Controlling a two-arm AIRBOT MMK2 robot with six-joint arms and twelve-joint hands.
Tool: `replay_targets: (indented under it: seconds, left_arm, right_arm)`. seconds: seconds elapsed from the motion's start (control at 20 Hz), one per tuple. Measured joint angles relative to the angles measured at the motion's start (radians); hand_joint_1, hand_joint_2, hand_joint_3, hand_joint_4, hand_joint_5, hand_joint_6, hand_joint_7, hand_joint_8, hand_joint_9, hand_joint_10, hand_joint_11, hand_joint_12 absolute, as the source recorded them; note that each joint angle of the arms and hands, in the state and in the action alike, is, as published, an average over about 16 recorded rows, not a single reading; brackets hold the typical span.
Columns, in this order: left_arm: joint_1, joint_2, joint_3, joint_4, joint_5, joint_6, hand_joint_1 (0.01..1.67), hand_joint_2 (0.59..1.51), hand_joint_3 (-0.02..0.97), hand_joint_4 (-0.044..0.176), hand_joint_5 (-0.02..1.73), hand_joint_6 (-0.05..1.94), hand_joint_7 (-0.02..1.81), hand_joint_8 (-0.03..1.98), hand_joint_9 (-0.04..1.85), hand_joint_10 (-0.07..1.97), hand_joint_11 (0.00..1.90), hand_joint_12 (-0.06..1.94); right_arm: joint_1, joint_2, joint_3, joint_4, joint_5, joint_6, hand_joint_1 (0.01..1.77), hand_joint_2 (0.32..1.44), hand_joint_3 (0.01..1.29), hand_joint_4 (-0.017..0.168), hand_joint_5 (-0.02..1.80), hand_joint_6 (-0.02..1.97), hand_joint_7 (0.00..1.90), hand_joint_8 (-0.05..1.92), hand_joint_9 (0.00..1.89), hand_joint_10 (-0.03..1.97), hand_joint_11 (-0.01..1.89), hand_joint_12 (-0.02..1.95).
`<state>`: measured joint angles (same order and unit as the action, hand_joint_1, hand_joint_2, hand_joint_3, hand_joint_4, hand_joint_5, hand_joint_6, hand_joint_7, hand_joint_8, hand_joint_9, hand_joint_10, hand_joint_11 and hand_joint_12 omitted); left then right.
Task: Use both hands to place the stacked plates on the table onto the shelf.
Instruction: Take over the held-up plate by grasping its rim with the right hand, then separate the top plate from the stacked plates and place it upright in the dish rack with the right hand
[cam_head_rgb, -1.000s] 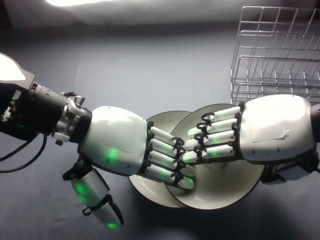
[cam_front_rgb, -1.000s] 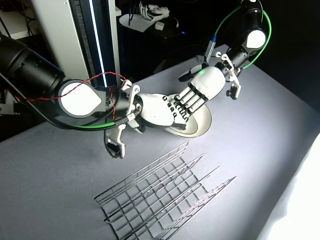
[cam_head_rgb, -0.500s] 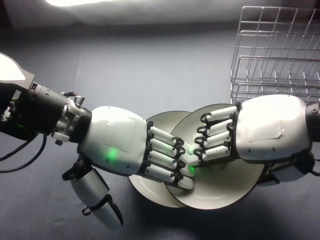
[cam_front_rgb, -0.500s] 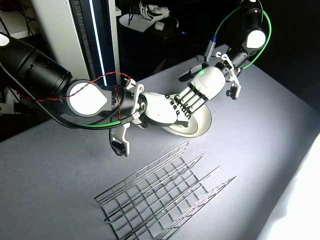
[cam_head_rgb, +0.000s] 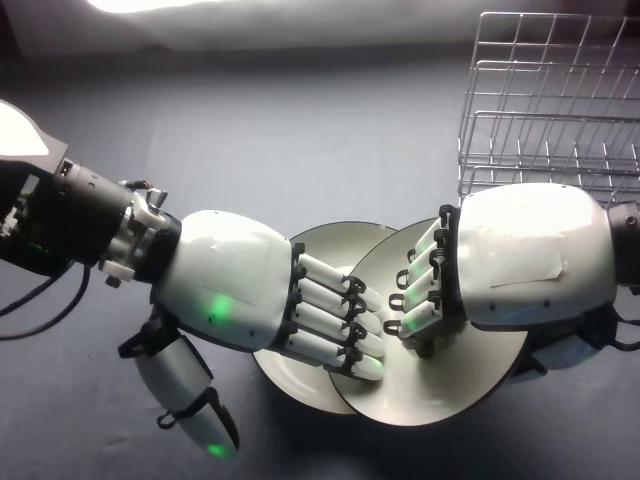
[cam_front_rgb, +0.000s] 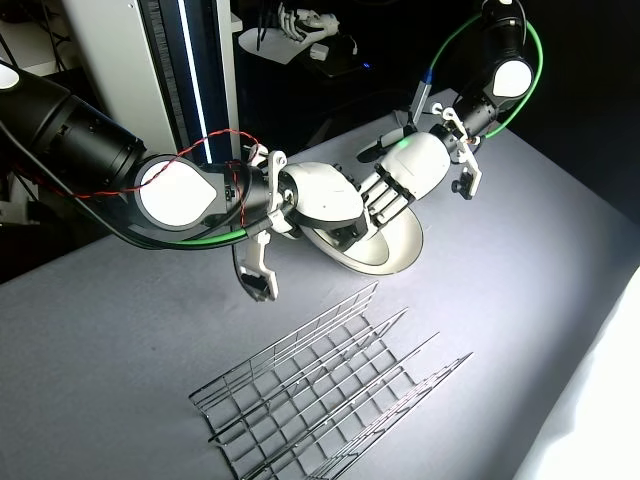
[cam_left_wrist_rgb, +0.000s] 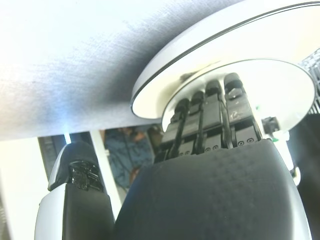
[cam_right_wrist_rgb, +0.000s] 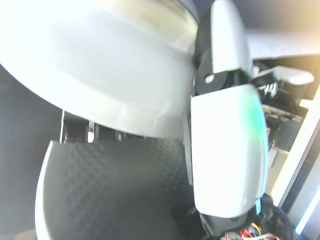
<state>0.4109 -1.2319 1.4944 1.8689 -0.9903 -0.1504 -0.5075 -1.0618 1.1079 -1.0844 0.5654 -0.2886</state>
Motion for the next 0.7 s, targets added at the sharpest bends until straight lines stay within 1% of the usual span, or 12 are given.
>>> replay_targets:
  seconds: [0.15,0.3,0.5,0.7]
  left_arm:
    - [-0.03,0.033,-0.003,-0.004,0.006,-0.002,0.01,1.111,0.018,-0.004,0.05,-0.02,0.04,0.0,0.03,0.01,0.03,0.02]
    - [-0.066,0.073,-0.009,-0.009,0.012,-0.009,0.01,1.111,0.018,-0.002,0.07,-0.01,0.05,0.0,0.03,0.01,0.03,0.02]
    - [-0.117,0.137,-0.019,-0.018,0.017,-0.025,0.01,1.109,0.017,0.0,0.09,0.0,0.06,0.01,0.03,0.01,0.03,0.02]
    - [-0.163,0.202,-0.027,-0.01,0.019,-0.052,0.01,1.107,0.017,0.001,0.11,0.02,0.07,0.01,0.04,0.01,0.03,0.02]
  right_arm:
    - [0.016,0.002,-0.002,-0.001,0.007,0.0,1.18,0.94,0.01,-0.008,0.74,0.71,0.84,0.62,0.86,0.92,0.84,1.37]
    - [0.04,0.006,-0.009,0.005,0.003,0.002,1.21,0.93,0.01,-0.007,0.75,0.82,0.86,0.75,0.91,1.05,0.89,1.37]
    - [0.085,0.016,-0.024,0.02,-0.011,0.005,1.25,0.94,0.01,-0.005,0.78,0.91,0.9,0.84,0.95,1.13,0.9,1.39]
    - [0.134,0.032,-0.047,0.044,-0.026,0.008,1.3,0.96,0.01,-0.003,0.82,0.97,0.94,0.88,0.98,1.16,0.88,1.4]
